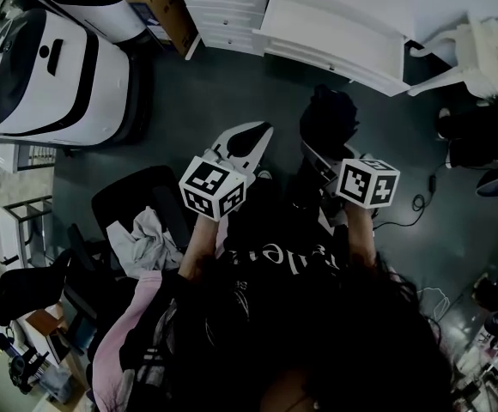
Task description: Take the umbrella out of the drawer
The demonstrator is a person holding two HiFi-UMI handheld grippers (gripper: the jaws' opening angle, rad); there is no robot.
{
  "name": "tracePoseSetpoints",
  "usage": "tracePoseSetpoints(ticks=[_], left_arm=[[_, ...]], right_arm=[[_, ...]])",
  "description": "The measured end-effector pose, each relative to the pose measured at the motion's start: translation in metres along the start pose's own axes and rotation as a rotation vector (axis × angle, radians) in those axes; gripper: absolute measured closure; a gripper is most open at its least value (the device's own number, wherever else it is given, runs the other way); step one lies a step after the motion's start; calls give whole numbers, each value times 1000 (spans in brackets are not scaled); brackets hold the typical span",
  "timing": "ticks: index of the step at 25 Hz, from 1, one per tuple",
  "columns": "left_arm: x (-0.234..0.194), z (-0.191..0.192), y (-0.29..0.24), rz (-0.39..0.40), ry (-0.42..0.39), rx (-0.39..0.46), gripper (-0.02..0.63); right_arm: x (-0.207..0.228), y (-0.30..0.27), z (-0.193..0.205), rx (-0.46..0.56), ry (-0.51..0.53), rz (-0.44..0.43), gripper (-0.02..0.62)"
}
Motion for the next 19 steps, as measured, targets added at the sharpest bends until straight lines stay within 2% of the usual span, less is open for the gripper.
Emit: tracePoseSetpoints(ticks=[19], left_arm=[[28, 6, -6, 25, -18, 4, 581]], right_arm=[[6, 22, 4, 12, 7, 4, 314]])
Point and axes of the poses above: the fingertips, and each gripper's own axes: y backward along the fingers, x to its right, z out of its underside, the point moved 7 cm from there along y, backward along the fingers, and after that the axes turned 4 degrees about x, right-handed, at the moved point
